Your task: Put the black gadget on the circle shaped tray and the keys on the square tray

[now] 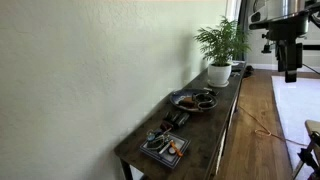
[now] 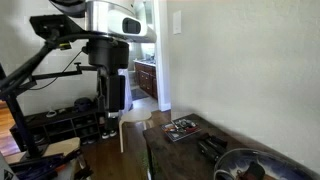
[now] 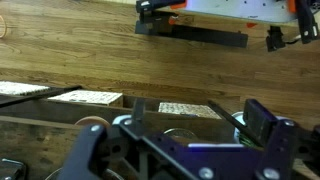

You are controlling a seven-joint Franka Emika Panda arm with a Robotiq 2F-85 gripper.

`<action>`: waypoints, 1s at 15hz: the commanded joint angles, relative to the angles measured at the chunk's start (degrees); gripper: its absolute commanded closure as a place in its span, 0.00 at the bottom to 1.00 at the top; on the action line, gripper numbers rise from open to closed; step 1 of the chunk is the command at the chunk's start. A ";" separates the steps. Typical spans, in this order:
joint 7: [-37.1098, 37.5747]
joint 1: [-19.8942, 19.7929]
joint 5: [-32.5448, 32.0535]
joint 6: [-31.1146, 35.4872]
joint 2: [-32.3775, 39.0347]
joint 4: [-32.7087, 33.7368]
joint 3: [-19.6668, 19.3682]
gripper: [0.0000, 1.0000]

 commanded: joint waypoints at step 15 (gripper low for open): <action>0.22 0.45 -0.01 0.78 1.23 0.71 -0.23 0.00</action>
